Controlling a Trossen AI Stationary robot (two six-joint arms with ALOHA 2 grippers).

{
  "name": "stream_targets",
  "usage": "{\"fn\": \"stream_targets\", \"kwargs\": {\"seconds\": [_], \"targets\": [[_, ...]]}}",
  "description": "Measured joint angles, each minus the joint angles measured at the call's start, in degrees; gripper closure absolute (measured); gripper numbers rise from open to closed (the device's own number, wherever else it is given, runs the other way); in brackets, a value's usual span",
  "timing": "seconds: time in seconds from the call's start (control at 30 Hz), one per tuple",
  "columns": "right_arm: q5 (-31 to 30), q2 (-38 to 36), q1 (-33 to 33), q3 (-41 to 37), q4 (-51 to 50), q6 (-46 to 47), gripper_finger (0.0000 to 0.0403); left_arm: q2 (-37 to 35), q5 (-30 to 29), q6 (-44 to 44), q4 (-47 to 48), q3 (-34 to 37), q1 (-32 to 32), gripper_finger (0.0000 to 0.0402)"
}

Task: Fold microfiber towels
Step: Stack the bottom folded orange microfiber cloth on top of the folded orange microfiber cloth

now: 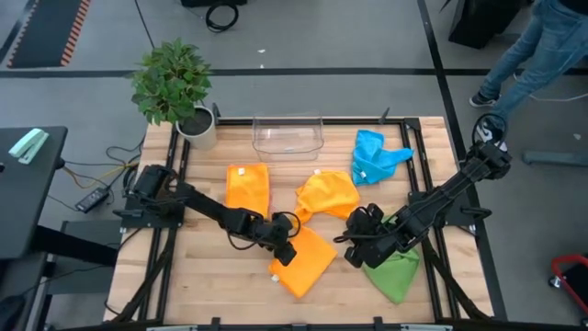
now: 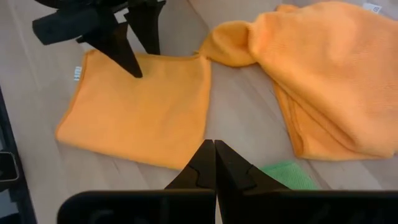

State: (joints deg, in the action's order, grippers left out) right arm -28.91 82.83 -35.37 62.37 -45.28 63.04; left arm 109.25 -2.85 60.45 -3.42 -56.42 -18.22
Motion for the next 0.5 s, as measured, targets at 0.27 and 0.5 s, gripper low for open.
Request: {"fn": "stream_targets", "kwargs": {"seconds": [0.27,0.5], "targets": [[0.0,0.0,0.0,0.0,0.0,0.8,0.0401,2.9,-0.2,-4.5,1.5,-0.2,-1.2,0.0277],[0.0,0.0,0.0,0.0,-0.1,1.1,0.0401,4.0,0.0,-4.1,-0.1,-0.2,-1.7,0.0387]]}}
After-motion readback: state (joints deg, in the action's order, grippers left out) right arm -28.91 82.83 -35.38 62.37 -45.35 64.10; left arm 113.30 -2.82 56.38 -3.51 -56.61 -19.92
